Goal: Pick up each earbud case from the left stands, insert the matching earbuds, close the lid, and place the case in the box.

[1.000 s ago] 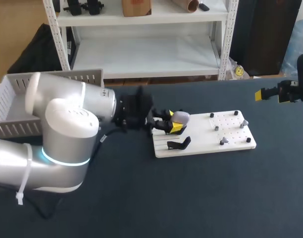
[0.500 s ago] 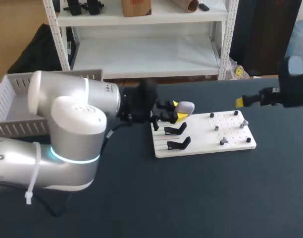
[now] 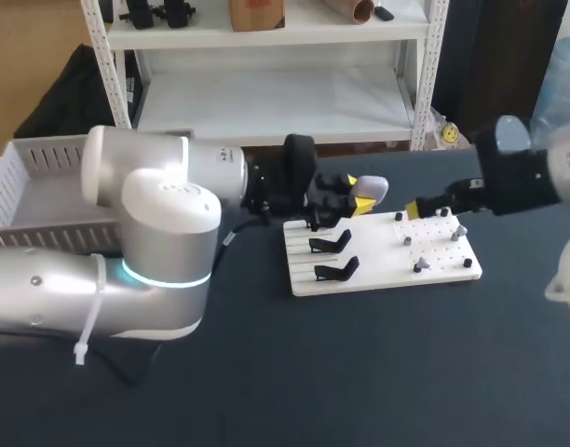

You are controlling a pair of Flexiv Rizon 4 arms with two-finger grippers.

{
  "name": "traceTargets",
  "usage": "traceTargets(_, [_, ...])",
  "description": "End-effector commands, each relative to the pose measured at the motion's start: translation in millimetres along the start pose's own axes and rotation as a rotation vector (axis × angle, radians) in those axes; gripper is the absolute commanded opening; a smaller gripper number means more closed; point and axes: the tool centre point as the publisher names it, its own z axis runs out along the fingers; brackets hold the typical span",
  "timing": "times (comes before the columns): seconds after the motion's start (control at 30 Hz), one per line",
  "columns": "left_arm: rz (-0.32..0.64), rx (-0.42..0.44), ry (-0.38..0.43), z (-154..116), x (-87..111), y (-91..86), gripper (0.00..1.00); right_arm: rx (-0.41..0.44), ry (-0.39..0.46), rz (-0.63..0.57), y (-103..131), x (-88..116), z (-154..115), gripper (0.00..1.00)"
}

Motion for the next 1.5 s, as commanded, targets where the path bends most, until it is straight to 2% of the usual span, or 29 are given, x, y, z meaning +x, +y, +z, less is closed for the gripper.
traceTargets(0.03, [0.009, 0.018, 0.003, 15.0, -0.9, 5.1, 0.0, -0.011, 0.012, -0.006, 3.3, -3.0, 9.5, 1.0])
traceTargets(0.97, [0.053, 0.073, -0.002, 21.7, -4.7, -23.1, 0.0, 0.004, 0.029, 0.0, -0.7, -15.7, 18.0, 1.0])
traceTargets(1.47, [0.055, 0.086, -0.011, 16.6, 1.3, -34.5, 0.0, 0.047, -0.001, -0.013, -5.5, -25.3, 2.7, 1.0])
traceTargets(1.5, [0.05, 0.081, -0.031, 14.9, 3.2, -34.9, 0.0, 0.052, -0.006, -0.017, -6.8, -24.6, 1.0, 1.0])
